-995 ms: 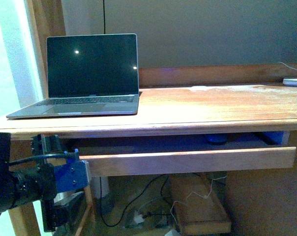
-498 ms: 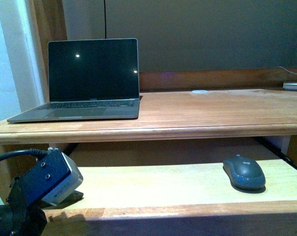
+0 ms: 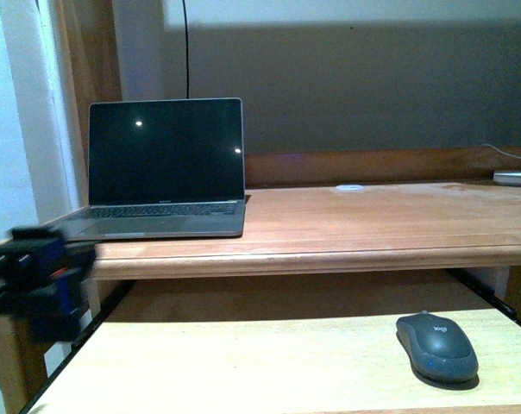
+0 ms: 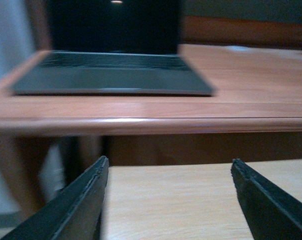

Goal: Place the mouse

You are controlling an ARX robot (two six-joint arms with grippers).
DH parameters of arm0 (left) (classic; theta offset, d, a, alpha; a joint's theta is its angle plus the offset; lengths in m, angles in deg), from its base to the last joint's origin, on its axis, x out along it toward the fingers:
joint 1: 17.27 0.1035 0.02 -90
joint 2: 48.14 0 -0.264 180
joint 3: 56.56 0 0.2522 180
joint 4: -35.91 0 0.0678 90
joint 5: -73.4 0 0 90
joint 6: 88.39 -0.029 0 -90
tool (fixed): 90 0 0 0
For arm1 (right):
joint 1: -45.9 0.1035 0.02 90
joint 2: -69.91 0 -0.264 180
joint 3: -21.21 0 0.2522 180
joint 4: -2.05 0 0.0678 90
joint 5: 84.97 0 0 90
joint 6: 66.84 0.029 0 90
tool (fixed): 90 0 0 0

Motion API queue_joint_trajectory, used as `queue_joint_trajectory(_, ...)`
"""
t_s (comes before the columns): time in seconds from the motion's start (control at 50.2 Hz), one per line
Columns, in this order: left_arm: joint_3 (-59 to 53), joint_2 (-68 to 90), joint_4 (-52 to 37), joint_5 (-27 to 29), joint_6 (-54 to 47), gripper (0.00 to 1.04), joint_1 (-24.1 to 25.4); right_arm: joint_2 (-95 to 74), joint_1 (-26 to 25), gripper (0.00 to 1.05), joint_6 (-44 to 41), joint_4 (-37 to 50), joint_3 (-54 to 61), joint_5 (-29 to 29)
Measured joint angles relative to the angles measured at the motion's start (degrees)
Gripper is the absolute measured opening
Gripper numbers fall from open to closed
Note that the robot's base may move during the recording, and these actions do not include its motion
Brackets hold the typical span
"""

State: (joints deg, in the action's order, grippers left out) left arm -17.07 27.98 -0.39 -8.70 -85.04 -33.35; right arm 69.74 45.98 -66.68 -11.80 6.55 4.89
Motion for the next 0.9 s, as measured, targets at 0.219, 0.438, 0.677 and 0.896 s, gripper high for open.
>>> queue_joint_trajectory(0.219, -8.76, -7.67, -0.94, 4.0, -2.08, 0.4, 3.98, 0.0, 0.0, 0.97, 0.0, 0.0, 0.0, -0.07)
queue_joint_trajectory(0.438, -15.85, -16.92, 1.27, 0.04, -2.62, 0.03, 7.89, -27.21, 2.93, 0.97, 2.8, 16.9, -8.72, -8.13)
queue_joint_trajectory(0.677, -19.96, -25.62, 5.88, -2.51, -2.69, 0.03, 10.47, -54.12, 13.44, 0.97, 2.16, 25.92, -26.29, -0.9)
queue_joint_trajectory(0.896, -23.63, -30.49, 6.45, -7.48, -2.73, 0.03, 15.67, -68.15, 23.3, 0.97, 0.04, 23.91, -33.35, 5.25)
